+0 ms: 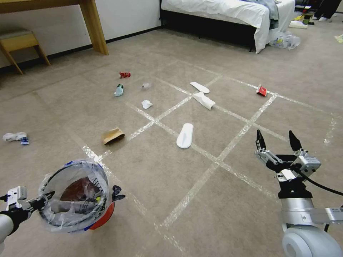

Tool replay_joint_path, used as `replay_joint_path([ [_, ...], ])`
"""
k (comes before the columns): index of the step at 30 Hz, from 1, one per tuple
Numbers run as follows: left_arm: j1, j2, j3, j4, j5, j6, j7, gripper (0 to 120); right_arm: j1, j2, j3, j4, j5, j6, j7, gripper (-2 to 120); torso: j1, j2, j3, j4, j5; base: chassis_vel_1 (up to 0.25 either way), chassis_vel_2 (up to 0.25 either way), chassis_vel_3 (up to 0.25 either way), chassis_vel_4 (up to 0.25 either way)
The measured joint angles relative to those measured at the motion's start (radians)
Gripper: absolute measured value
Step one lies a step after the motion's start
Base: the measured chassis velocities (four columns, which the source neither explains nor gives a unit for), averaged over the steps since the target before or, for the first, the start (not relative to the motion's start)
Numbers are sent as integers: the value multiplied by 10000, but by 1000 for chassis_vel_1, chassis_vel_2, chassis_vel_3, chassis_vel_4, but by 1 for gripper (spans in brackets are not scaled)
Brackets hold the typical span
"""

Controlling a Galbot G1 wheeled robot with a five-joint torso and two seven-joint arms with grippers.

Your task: Pick up the trash bin and place the garbage on the floor into it.

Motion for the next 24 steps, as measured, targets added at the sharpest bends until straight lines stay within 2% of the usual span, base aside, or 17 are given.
replay_joint_path([
  [24, -75, -66, -3, 151, 44, 0, -10, 1, 215, -69, -79, -183, 46, -48, -13, 100, 0, 0, 0, 0, 1, -158, 160, 161, -155],
])
